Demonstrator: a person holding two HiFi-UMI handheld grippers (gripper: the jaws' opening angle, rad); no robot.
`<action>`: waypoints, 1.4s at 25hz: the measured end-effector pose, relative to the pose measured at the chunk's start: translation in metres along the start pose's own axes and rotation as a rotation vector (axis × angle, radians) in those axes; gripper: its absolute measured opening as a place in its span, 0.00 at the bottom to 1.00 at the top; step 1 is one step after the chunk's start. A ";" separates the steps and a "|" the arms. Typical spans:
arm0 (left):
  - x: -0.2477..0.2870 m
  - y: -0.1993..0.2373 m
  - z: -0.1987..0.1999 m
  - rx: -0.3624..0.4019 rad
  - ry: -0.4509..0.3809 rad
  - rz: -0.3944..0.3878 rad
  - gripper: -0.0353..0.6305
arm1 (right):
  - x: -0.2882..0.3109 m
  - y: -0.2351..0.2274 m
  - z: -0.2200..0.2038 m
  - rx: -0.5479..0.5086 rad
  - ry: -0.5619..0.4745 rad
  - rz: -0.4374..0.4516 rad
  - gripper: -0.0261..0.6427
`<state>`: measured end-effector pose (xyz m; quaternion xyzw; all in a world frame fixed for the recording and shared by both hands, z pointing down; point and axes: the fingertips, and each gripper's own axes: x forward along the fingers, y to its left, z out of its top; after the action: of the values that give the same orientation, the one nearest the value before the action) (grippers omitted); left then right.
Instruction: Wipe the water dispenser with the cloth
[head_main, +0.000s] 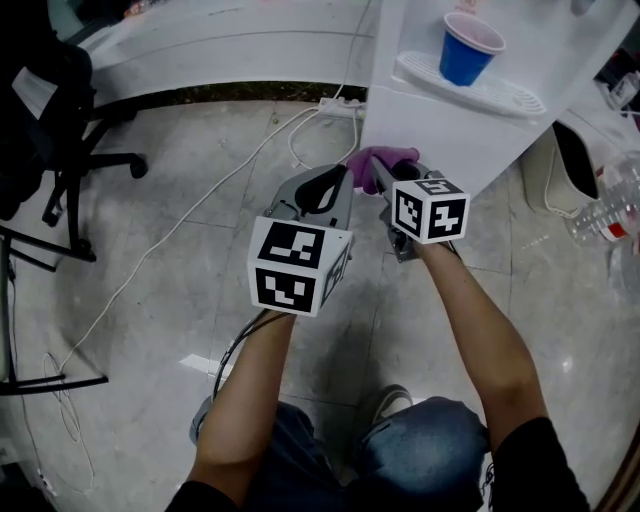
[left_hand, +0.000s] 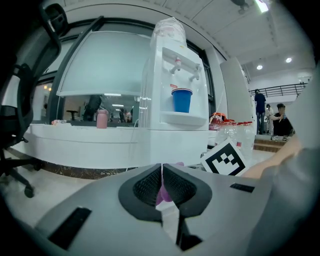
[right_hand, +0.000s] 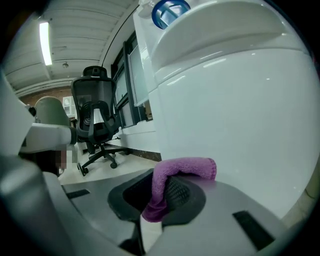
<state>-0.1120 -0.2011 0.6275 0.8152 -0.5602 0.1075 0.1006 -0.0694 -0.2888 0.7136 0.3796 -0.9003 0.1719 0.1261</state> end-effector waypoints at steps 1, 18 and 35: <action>0.001 0.000 -0.001 0.002 0.004 0.001 0.10 | -0.002 -0.003 -0.001 0.000 0.004 -0.004 0.11; 0.038 -0.043 -0.004 0.007 0.020 -0.070 0.10 | -0.067 -0.094 -0.031 0.015 0.046 -0.164 0.11; 0.080 -0.100 -0.016 0.050 0.068 -0.160 0.10 | -0.150 -0.190 -0.038 0.053 0.054 -0.342 0.11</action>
<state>0.0085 -0.2322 0.6617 0.8554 -0.4868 0.1406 0.1072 0.1745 -0.3017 0.7353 0.5254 -0.8141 0.1817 0.1676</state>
